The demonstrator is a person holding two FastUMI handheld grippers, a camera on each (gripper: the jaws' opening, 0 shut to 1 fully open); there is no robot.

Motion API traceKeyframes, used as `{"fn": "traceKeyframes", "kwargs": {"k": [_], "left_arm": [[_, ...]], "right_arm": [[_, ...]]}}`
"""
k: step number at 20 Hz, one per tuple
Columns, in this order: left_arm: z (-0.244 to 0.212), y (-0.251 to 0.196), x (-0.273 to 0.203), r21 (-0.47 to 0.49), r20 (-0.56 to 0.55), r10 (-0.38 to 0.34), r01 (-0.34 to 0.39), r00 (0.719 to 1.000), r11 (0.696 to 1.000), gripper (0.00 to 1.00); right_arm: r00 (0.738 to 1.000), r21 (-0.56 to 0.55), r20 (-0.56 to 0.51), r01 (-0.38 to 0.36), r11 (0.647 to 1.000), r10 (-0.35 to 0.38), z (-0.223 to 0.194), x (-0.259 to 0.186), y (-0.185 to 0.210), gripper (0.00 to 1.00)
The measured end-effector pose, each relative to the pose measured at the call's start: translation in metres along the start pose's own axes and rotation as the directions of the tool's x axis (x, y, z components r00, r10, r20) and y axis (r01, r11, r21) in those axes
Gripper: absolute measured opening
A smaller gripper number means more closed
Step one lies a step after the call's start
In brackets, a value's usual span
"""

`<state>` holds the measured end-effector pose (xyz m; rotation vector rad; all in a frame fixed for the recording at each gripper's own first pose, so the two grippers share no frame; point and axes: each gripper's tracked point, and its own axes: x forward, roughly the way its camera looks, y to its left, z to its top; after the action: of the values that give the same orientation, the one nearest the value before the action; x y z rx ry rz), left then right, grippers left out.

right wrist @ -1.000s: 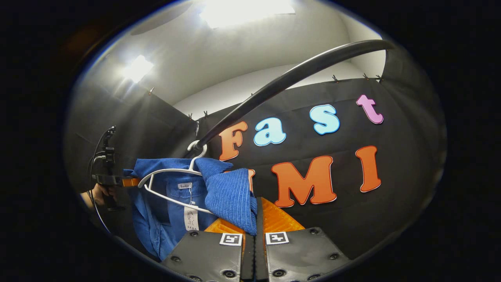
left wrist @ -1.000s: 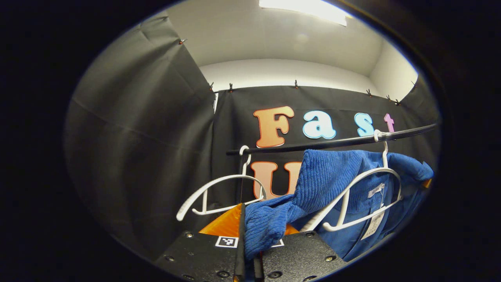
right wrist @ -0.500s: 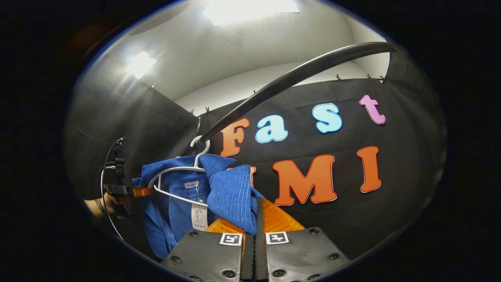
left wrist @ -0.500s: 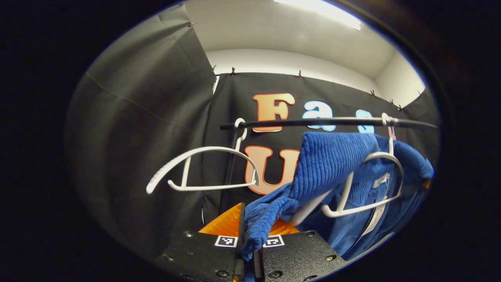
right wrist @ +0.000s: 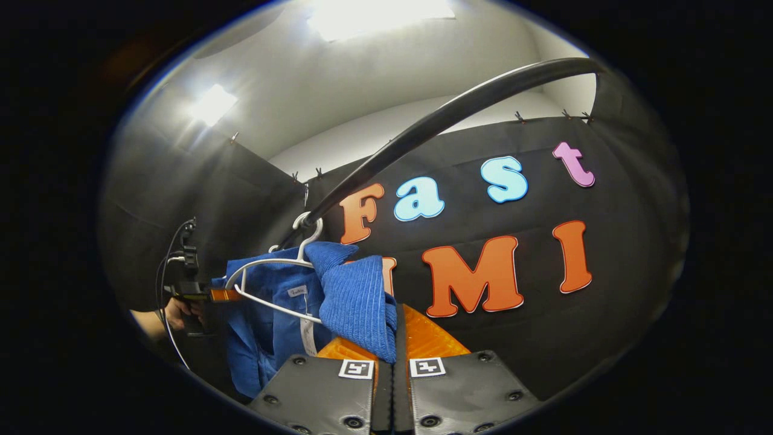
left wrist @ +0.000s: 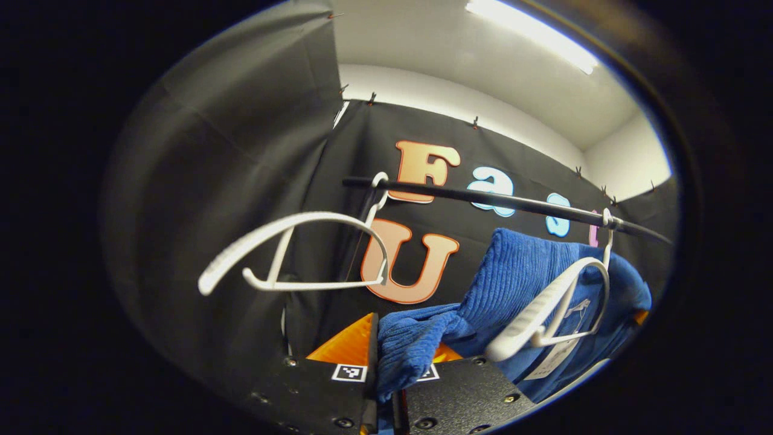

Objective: Grasp the clothes on the hanger with both hands and then place them into the laundry hamper below.

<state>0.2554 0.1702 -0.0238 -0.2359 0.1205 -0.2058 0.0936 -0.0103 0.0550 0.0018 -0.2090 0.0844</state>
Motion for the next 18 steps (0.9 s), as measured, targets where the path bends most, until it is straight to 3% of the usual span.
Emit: {"fn": "traceKeyframes", "kwargs": {"k": [6,11,14,18], "left_arm": [[-0.065,-0.007,-0.028,0.121,-0.066,0.071,-0.063,0.995,0.991,0.11],[-0.077,-0.027,-0.047,0.212,-0.097,0.053,-0.031,0.994,0.977,0.11],[-0.078,-0.04,-0.051,0.249,-0.105,0.051,-0.023,0.993,0.968,0.11],[-0.077,-0.081,-0.055,0.288,-0.086,-0.008,0.032,0.996,0.957,0.11]], "right_arm": [[0.999,-0.019,0.017,0.031,0.999,-0.03,0.005,0.011,-0.014,0.08],[0.988,-0.061,0.059,0.147,0.987,-0.144,0.023,0.023,-0.051,0.09],[0.978,-0.072,0.047,0.208,0.976,-0.205,0.016,0.033,-0.077,0.08],[0.958,-0.075,0.011,0.287,0.955,-0.287,-0.001,0.044,-0.114,0.08]]}}
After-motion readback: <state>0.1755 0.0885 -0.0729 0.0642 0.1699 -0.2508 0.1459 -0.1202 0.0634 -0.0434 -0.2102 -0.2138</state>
